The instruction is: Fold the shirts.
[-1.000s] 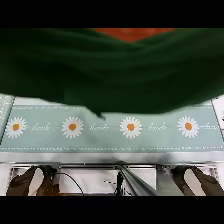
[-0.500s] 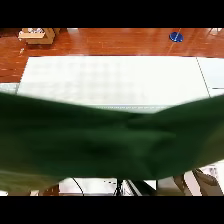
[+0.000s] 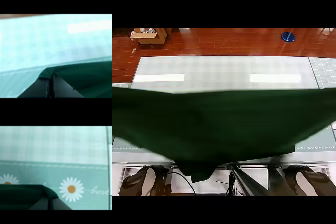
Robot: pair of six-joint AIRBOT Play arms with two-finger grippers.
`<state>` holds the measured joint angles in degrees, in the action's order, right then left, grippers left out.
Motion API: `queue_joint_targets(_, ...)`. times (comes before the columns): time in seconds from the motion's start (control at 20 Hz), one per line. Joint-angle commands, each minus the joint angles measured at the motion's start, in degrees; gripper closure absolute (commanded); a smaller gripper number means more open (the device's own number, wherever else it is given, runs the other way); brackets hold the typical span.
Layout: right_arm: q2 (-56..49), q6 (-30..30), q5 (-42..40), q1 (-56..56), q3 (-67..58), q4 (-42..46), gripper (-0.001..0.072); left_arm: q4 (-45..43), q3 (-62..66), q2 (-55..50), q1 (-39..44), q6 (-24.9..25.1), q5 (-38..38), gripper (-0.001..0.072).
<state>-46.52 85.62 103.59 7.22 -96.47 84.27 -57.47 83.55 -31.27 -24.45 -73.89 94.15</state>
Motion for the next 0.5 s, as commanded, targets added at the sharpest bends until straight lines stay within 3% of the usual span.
queue_joint_targets(0.0, -9.44, -2.08, -6.47, -0.92, 4.39, 1.22, 0.0683, 5.01, -11.37, -6.03, 1.14, 2.99, -8.04, 0.0675)
queue_joint_targets(0.45, -30.64, 0.17, -32.39, -0.92, 4.39, 0.07, 0.0683, 4.04, -12.13, -36.22, 18.14, 9.40, -37.11, 0.0675)
